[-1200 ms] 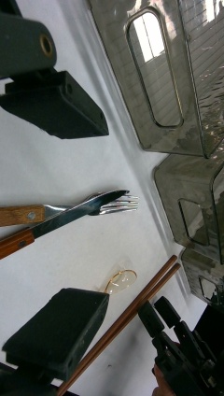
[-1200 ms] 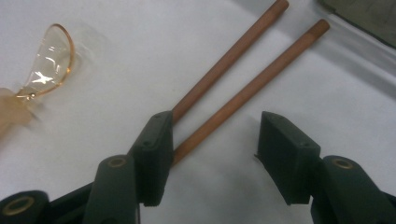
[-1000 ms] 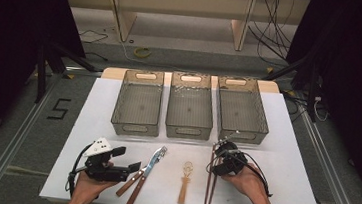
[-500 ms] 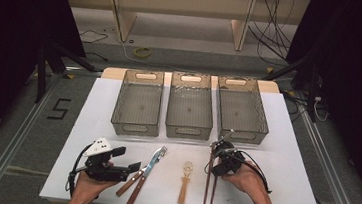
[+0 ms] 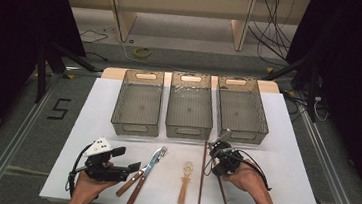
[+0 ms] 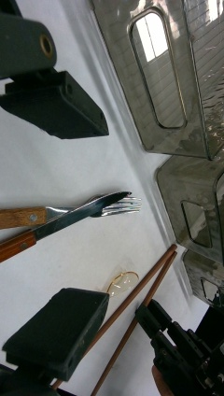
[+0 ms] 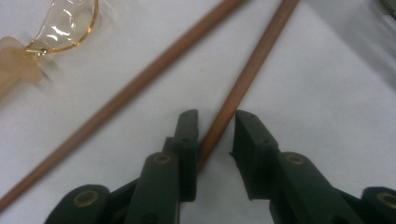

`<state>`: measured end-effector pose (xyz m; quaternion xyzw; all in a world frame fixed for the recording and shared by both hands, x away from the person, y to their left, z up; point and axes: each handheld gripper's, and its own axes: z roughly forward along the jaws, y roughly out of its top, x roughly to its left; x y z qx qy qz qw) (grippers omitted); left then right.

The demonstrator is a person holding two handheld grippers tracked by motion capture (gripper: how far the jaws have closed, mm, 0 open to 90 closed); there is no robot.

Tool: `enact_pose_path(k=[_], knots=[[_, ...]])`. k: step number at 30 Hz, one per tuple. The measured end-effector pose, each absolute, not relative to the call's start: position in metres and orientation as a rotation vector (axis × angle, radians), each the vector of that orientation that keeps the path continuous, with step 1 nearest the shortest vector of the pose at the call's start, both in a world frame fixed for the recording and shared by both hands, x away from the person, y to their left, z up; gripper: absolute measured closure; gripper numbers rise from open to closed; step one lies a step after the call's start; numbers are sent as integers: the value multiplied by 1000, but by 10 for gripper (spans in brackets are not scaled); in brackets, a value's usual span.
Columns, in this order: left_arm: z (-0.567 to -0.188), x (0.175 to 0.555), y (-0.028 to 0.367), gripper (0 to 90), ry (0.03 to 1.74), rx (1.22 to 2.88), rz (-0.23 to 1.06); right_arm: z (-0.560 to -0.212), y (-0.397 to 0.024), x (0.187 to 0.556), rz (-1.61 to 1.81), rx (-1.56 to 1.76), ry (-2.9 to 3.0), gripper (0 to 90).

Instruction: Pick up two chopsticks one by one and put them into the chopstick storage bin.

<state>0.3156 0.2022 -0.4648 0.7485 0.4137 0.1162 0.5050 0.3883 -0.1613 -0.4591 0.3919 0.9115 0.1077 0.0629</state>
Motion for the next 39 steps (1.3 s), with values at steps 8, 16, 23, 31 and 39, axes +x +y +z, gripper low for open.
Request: enact_pose_path(k=[8, 16, 23, 31, 39], knots=[[-465, 315, 202, 159, 998, 1807, 278, -459, -165, 390, 328, 1202, 2757, 798], [-465, 315, 201, 159, 993, 1810, 276, -458, -168, 391, 329, 1203, 2760, 841], [-465, 316, 200, 160, 989, 1814, 277, -456, -170, 390, 354, 1169, 2758, 843], [-458, 323, 192, 158, 925, 1850, 257, -436, -169, 383, 450, 1066, 2771, 844], [-449, 338, 168, 159, 815, 1964, 239, -420, -143, 368, 478, 864, 2829, 845]])
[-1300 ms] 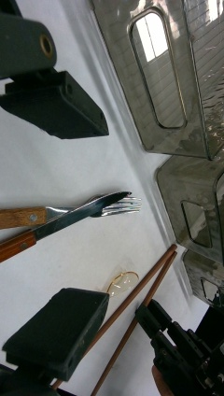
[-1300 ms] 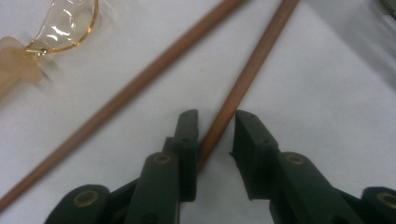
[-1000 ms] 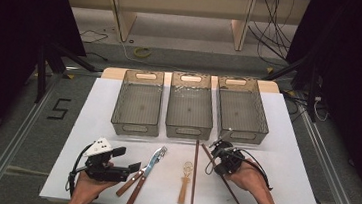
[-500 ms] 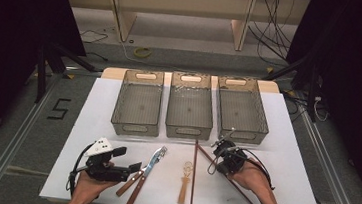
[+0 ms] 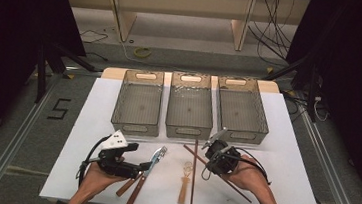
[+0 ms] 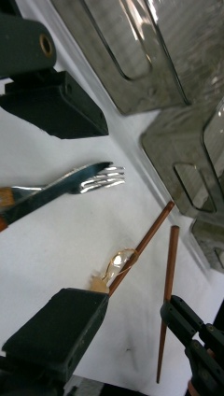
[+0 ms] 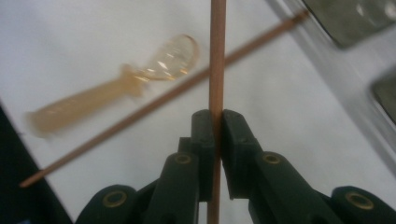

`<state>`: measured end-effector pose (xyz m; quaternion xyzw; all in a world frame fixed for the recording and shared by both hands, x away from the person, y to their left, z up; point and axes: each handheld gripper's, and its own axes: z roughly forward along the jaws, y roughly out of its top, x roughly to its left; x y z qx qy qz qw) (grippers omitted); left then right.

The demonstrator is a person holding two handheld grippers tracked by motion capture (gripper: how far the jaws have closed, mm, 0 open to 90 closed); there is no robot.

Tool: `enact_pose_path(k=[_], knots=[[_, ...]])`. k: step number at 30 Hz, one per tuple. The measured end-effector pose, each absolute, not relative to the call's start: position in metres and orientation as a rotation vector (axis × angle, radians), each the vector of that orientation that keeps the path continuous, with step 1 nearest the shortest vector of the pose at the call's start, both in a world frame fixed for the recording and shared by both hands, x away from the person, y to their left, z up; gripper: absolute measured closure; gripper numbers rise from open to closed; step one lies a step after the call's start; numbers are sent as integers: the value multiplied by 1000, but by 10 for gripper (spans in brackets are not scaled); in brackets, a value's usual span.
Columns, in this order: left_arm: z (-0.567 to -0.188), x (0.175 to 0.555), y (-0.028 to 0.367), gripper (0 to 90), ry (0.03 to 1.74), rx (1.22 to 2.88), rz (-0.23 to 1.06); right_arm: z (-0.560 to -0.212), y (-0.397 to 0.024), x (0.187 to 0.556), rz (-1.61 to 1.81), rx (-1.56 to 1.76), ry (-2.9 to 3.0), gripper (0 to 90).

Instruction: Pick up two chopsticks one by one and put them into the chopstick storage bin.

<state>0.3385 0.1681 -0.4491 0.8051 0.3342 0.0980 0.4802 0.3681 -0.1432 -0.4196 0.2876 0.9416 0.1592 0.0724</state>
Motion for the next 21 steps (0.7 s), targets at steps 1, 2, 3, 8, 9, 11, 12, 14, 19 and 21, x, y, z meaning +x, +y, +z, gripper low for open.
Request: enact_pose_path(k=[1, 2, 3, 8, 9, 11, 12, 14, 19, 21], knots=[[-448, 341, 165, 159, 798, 1979, 235, -418, -139, 366, 484, 832, 2840, 844], [-446, 343, 161, 158, 780, 1991, 231, -417, -135, 363, 481, 797, 2852, 844], [-445, 344, 157, 159, 757, 2009, 228, -414, -126, 358, 490, 729, 2872, 844], [-442, 347, 141, 159, 653, 2100, 207, -411, -110, 349, 507, 589, 2916, 844], [-441, 347, 136, 159, 618, 2127, 196, -411, -107, 347, 507, 567, 2923, 844], [-441, 347, 132, 160, 584, 2153, 191, -412, -102, 344, 504, 521, 2935, 844], [-441, 347, 132, 160, 584, 2153, 191, -412, -102, 344, 504, 521, 2935, 844], [-441, 346, 128, 161, 545, 2188, 170, -412, -95, 340, 495, 471, 2951, 844], [-442, 343, 120, 182, 482, 2251, 162, -412, -88, 335, 482, 408, 2966, 844], [-442, 340, 117, 204, 439, 2271, 162, -412, -87, 334, 481, 393, 2967, 844]])
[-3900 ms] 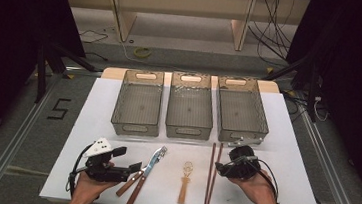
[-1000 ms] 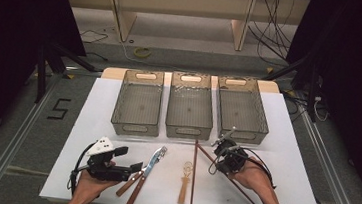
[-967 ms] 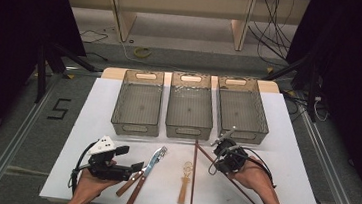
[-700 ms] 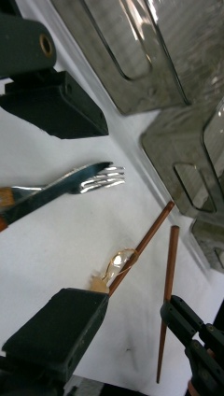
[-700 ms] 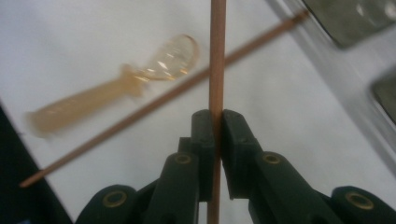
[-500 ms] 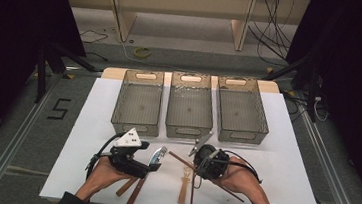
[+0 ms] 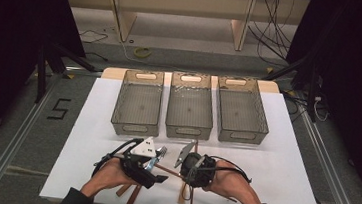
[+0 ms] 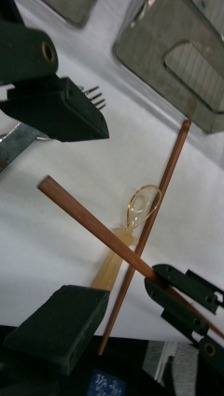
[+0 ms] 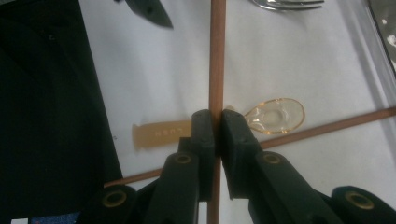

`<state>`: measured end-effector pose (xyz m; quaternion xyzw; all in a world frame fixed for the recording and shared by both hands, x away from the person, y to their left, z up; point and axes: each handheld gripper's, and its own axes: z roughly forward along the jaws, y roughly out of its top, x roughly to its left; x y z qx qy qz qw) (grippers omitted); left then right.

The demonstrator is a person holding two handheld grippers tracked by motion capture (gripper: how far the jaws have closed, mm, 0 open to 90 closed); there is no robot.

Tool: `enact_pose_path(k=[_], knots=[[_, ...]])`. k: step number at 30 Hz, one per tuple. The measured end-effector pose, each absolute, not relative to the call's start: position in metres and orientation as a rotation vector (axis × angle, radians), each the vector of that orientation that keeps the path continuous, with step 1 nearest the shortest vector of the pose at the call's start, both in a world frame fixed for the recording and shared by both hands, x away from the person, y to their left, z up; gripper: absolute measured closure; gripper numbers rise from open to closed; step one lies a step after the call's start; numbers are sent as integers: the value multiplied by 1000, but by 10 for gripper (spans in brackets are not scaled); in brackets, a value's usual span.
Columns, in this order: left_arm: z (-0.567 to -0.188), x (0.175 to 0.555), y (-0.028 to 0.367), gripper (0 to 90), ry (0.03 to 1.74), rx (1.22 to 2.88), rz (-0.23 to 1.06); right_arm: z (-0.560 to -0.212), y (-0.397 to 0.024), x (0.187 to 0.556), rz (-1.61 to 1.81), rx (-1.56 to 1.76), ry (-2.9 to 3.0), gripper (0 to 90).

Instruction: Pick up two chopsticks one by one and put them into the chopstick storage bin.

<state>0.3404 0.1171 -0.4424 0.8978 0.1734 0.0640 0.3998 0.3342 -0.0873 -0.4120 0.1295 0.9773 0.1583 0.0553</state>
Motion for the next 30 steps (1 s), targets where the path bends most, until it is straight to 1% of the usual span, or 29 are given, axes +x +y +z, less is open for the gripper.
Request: enact_pose_path(k=[2, 4, 5, 6, 7, 8, 10, 18, 20, 24, 27, 29, 30], knots=[[-442, 338, 114, 228, 417, 2296, 153, -412, -85, 333, 482, 371, 2971, 844], [-442, 336, 112, 289, 398, 2317, 151, -411, -83, 330, 484, 333, 2980, 844], [-443, 335, 111, 289, 379, 2333, 160, -411, -83, 330, 484, 333, 2980, 844], [-443, 334, 110, 327, 365, 2342, 165, -411, -82, 328, 493, 315, 2982, 844], [-444, 333, 110, 346, 353, 2347, 164, -411, -82, 328, 484, 294, 2982, 844], [-444, 332, 110, 346, 337, 2357, 170, -411, -82, 328, 484, 294, 2982, 844], [-445, 330, 109, 390, 323, 2366, 172, -410, -81, 327, 482, 272, 2992, 844], [-444, 326, 108, 487, 272, 2392, 183, -408, -79, 323, 481, 229, 2997, 844], [-444, 326, 107, 497, 270, 2402, 177, -408, -79, 323, 478, 225, 2998, 844], [-445, 325, 107, 554, 259, 2430, 163, -409, -78, 322, 477, 193, 3001, 844], [-445, 324, 106, 576, 256, 2436, 153, -410, -77, 321, 472, 172, 3005, 843], [-445, 324, 105, 612, 250, 2443, 137, -410, -76, 320, 479, 158, 3012, 843], [-446, 323, 105, 612, 247, 2446, 135, -410, -76, 320, 479, 158, 3012, 843]])
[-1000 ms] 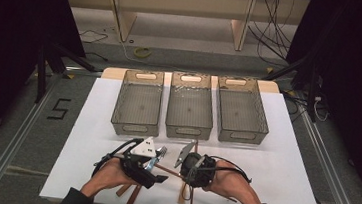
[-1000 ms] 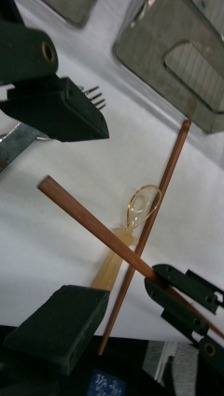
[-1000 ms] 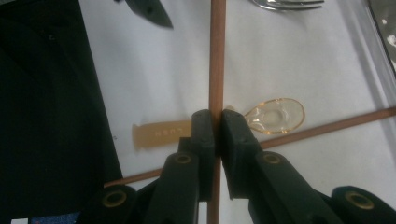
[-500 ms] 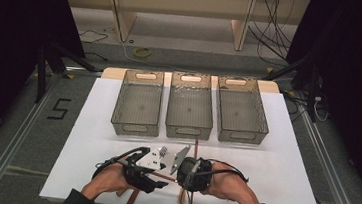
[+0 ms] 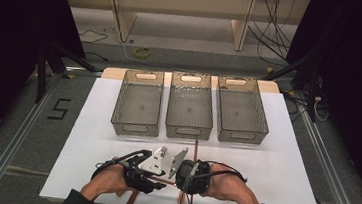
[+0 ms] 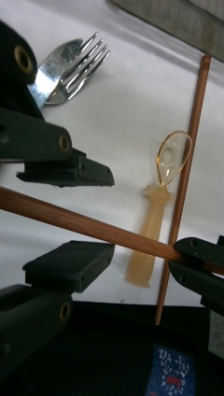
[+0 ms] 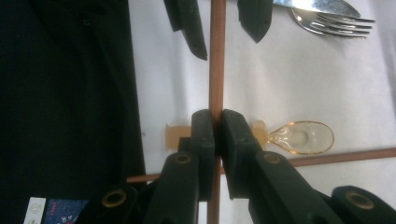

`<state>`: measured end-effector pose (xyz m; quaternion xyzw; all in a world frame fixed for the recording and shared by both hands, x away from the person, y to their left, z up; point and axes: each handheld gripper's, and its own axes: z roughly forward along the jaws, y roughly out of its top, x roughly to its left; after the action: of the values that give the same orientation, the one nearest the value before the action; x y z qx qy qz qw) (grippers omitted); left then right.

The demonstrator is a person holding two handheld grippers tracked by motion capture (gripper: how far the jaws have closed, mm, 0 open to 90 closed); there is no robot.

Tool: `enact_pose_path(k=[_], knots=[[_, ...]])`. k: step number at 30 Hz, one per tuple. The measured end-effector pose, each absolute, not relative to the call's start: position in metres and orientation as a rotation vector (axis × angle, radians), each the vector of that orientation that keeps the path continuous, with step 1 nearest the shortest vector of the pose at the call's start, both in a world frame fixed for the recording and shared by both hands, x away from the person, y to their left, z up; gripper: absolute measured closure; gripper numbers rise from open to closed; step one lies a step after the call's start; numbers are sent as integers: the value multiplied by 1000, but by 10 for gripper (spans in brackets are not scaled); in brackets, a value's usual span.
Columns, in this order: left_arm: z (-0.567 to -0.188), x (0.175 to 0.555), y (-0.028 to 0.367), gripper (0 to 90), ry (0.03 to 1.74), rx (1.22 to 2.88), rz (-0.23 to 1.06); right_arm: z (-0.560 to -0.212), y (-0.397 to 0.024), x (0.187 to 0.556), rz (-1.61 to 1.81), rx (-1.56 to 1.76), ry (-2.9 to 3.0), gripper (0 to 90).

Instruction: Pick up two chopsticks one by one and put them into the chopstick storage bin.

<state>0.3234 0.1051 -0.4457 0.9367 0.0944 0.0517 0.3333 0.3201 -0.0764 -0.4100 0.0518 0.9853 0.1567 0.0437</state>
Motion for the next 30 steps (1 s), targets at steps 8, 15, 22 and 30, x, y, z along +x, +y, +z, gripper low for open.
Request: enact_pose_path(k=[8, 15, 22, 30], knots=[[-447, 321, 103, 738, 205, 2483, 101, -411, -76, 318, 473, 106, 3023, 843], [-448, 317, 103, 801, 143, 2472, 65, -410, -77, 318, 469, 114, 3023, 817], [-449, 321, 106, 822, 199, 2464, 111, -398, -90, 330, 593, 304, 2985, 615], [-445, 333, 121, 822, 380, 2400, 177, -376, -112, 338, 847, 590, 2795, 435]])
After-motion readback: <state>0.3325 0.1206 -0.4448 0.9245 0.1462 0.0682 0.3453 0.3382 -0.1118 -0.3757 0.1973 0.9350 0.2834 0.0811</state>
